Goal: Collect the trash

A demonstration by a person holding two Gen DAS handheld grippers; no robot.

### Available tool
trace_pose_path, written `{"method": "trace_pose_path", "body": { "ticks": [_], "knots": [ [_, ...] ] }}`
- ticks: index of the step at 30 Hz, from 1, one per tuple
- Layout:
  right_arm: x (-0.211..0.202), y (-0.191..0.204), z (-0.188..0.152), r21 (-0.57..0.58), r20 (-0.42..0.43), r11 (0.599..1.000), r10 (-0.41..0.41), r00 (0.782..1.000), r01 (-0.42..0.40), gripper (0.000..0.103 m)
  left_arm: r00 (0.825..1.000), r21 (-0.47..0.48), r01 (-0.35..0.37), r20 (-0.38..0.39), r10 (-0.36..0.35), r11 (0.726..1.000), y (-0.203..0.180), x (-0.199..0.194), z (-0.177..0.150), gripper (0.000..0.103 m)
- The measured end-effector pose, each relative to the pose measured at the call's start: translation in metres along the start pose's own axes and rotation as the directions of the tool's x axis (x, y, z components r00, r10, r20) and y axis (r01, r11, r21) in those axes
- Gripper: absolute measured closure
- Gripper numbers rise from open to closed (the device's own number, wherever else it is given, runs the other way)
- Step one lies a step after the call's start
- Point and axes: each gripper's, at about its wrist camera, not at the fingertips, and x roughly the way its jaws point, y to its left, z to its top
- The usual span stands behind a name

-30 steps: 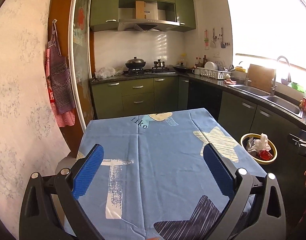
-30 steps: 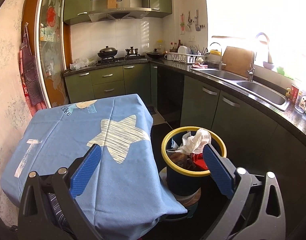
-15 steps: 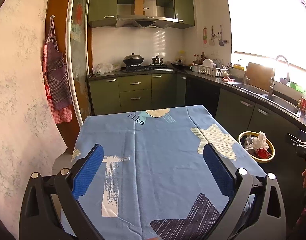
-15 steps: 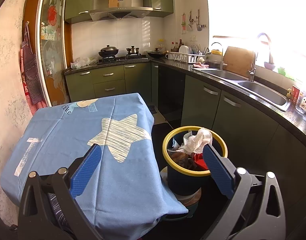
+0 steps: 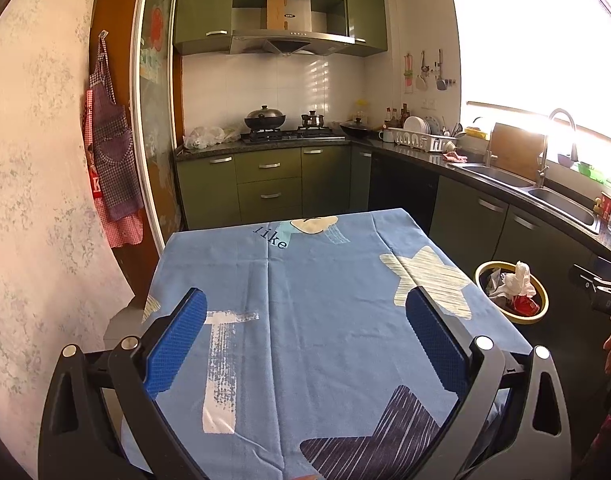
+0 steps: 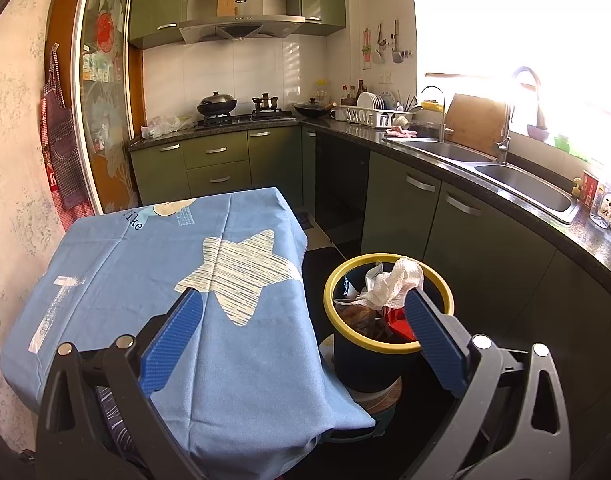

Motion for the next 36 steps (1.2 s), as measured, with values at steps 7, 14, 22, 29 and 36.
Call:
{"method": "trace_pose_path", "body": {
  "ticks": [7, 14, 22, 29, 36],
  "knots": [
    [0.001, -0.001, 0.001, 0.001, -0.005, 1.0, -0.001, 1.0, 0.001, 0.007, 1.0, 0.0, 0.005, -0.01, -0.005, 1.0, 0.001, 0.004, 0.0, 0.005],
    [0.001, -0.001, 0.0, 0.001, -0.003, 1.0, 0.0, 1.0, 0.0, 0.007, 1.0, 0.001, 0.006, -0.012, -0.006, 1.0, 0.001, 0.005, -0.002, 0.005],
    [0.003, -0.001, 0.0, -0.001, -0.005, 1.0, 0.001, 1.0, -0.001, 0.007, 1.0, 0.004, 0.011, -0.018, -0.011, 1.0, -0.001, 0.007, -0.002, 0.005],
    [0.004, -0.001, -0.002, 0.001, -0.005, 1.0, 0.001, 1.0, -0.001, 0.007, 1.0, 0.003, 0.012, -0.026, -0.012, 1.0, -0.001, 0.01, -0.004, 0.005],
    [0.006, 0.0, -0.003, 0.001, -0.005, 1.0, 0.001, 1.0, -0.001, 0.007, 1.0, 0.006, 0.013, -0.029, -0.013, 1.0, -0.002, 0.011, -0.005, 0.005]
  ]
}}
